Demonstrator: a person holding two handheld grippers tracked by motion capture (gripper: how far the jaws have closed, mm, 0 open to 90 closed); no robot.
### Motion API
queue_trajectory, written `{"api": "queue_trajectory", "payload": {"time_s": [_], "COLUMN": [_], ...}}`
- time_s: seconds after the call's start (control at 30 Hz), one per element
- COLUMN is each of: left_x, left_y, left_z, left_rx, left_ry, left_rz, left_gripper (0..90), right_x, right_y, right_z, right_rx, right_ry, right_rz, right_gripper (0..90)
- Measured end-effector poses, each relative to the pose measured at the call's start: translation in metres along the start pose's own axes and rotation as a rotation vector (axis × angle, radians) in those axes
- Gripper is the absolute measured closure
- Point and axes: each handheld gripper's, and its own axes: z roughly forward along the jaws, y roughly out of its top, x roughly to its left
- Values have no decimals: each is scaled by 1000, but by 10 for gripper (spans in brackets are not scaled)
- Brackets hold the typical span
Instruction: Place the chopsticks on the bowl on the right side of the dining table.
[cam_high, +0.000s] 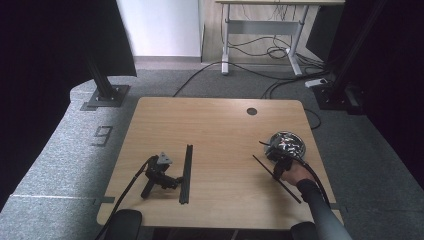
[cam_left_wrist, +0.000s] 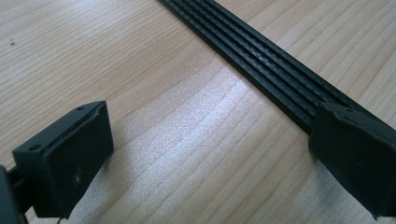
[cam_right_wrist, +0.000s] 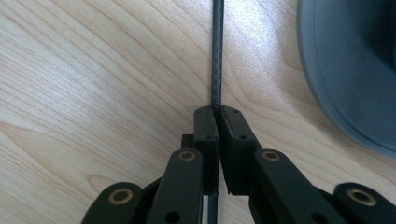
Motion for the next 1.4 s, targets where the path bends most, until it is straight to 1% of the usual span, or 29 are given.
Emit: {"api": "queue_trajectory", "payload": {"time_s": [0.23, 0.33, 0.37, 0.43, 0.5, 0.6, 0.7, 0.77, 0.8, 0.83, 0.9, 0.93, 1.03, 1.07, 1.1, 1.13, 1.17, 1.23, 1.27, 1.4], "left_x": [0, 0, 0, 0, 0, 0, 0, 0, 0, 0, 0, 0, 0, 0, 0, 0, 0, 0, 0, 0], "left_y": [0, 0, 0, 0, 0, 0, 0, 0, 0, 0, 0, 0, 0, 0, 0, 0, 0, 0, 0, 0], "left_z": [0, 0, 0, 0, 0, 0, 0, 0, 0, 0, 0, 0, 0, 0, 0, 0, 0, 0, 0, 0], "left_rx": [0, 0, 4, 3, 3, 3, 3, 3, 3, 2, 2, 2, 0, 0, 0, 0, 1, 1, 1, -1], "left_ry": [0, 0, 0, 0, 0, 0, 0, 0, 0, 1, 1, 1, 1, 1, 1, 1, 1, 1, 1, 2], "left_rz": [0, -2, 5, 4, 4, 4, 4, 4, 4, 4, 4, 4, 4, 4, 4, 4, 5, 5, 5, 4], "left_gripper": [0, 0, 0, 0, 0, 0, 0, 0, 0, 0, 0, 0, 0, 0, 0, 0, 0, 0, 0, 0], "right_x": [4, 7, 8, 10, 10, 12, 13, 13, 13, 14, 14, 14, 16, 16, 17, 17, 18, 18, 19, 20], "right_y": [-1, 0, 0, 1, 1, 2, 3, 3, 3, 3, 3, 3, 4, 4, 5, 5, 6, 6, 7, 8], "right_z": [-4, -11, -13, -20, -21, -28, -33, -40, -40, -45, -51, -51, -61, -61, -67, -67, -73, -76, -82, -94], "right_rx": [-16, -34, -39, -52, -56, -66, -72, -82, -82, -94, -95, -95, -109, -109, -117, -117, -125, -128, -136, -149], "right_ry": [16, 23, 21, 24, 24, 36, 39, 40, 40, 42, 46, 46, 51, 51, 54, 54, 55, 55, 56, 53], "right_rz": [-11, -17, -20, -22, -26, -31, -34, -38, -38, -38, -40, -40, -44, -44, -43, -43, -42, -43, -44, -45], "right_gripper": [854, 854, 854, 854, 854, 854, 854, 854, 854, 854, 854, 854, 854, 854, 854, 854, 854, 854, 854, 854]}}
